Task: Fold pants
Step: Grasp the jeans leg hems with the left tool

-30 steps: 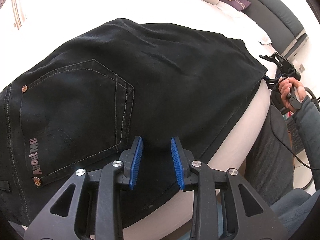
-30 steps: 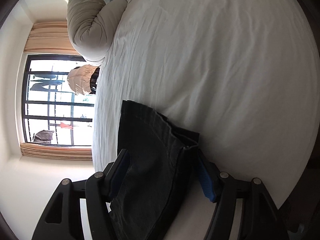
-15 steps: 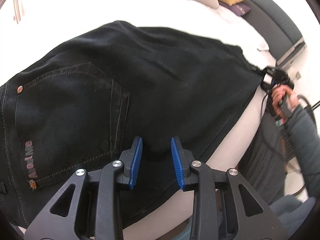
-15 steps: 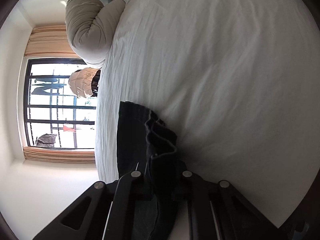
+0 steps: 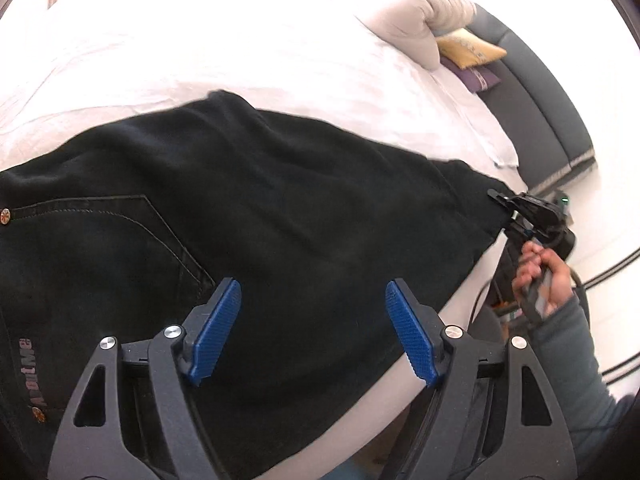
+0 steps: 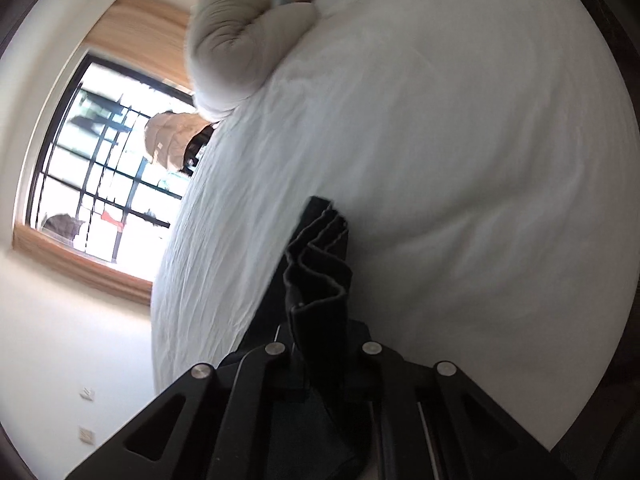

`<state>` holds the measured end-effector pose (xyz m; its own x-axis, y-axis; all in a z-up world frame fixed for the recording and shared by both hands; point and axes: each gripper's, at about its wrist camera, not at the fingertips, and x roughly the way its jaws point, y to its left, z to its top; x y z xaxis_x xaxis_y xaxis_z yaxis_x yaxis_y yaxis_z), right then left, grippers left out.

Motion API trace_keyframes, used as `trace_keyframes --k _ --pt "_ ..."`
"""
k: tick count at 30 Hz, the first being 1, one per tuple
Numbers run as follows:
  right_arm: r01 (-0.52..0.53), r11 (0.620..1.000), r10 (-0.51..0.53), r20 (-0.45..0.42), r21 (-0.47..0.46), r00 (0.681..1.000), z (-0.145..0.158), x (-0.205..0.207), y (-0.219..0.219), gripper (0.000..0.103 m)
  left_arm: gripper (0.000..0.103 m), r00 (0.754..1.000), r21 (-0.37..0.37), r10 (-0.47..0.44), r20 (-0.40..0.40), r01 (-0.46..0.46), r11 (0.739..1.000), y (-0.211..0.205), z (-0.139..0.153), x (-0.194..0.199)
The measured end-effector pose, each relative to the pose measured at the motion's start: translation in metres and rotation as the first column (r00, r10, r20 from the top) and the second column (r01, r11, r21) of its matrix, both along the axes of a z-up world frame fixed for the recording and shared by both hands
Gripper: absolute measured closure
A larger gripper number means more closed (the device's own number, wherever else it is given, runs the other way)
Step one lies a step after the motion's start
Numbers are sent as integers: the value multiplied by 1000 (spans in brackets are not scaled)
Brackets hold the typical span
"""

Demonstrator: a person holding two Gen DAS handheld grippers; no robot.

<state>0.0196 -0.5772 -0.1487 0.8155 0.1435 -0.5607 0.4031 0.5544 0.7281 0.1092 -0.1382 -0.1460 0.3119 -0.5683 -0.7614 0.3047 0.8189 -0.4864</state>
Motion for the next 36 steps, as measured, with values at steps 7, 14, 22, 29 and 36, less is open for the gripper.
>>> trace_keyframes --k 7,14,22,29,36 --pt "-444 712 485 -76 -544 871 80 21 204 94 27 990 -144 106 -96 -119 982 27 -10 21" --pt "-643 533 637 -239 -549 732 28 25 303 94 23 979 -268 106 -172 -150 952 40 -18 29" --pt "-611 435 636 -255 -662 729 34 12 323 94 19 961 -387 22 -275 -132 913 1 -21 65" --pt "-597 310 668 -277 -740 691 34 -4 357 94 26 950 -377 -7 -313 -117 919 -12 -31 88" --pt "-599 268 699 -276 -754 660 42 -12 374 94 92 955 -329 29 -296 -130 935 5 -38 85"
